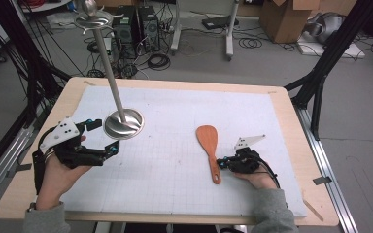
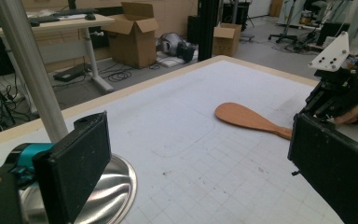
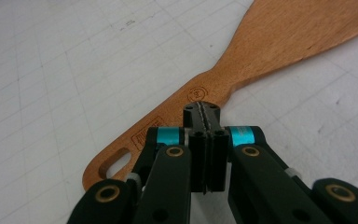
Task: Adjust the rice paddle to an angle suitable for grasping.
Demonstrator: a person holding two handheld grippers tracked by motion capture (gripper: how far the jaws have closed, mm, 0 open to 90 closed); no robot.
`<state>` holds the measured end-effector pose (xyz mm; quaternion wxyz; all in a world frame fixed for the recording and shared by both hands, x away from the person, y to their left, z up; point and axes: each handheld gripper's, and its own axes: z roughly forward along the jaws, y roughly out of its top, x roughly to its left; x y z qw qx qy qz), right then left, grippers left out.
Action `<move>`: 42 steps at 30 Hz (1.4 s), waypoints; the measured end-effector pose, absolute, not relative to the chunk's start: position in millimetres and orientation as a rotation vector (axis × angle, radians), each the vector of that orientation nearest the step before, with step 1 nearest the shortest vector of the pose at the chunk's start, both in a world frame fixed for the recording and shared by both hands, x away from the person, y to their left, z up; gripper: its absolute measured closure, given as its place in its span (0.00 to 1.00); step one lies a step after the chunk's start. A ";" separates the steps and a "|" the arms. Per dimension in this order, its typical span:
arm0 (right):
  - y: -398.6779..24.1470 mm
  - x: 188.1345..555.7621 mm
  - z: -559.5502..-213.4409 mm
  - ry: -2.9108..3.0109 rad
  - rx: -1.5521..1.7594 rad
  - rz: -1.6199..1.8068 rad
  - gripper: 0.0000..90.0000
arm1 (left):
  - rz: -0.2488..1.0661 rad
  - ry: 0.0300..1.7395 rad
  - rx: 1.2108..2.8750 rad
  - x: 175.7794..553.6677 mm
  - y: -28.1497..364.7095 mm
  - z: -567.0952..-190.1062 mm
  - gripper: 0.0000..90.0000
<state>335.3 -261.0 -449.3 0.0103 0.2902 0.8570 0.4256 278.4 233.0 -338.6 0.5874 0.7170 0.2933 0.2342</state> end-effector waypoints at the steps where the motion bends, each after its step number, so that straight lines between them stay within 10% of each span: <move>1: -259.3 335.7 -449.4 2.675 0.897 1.330 1.00 | 0.549 0.688 1.670 277.6 234.3 -338.9 0.07; 42: -192.7 369.7 -437.5 2.621 0.788 1.268 1.00 | 0.620 0.795 1.692 243.5 269.9 -348.2 0.07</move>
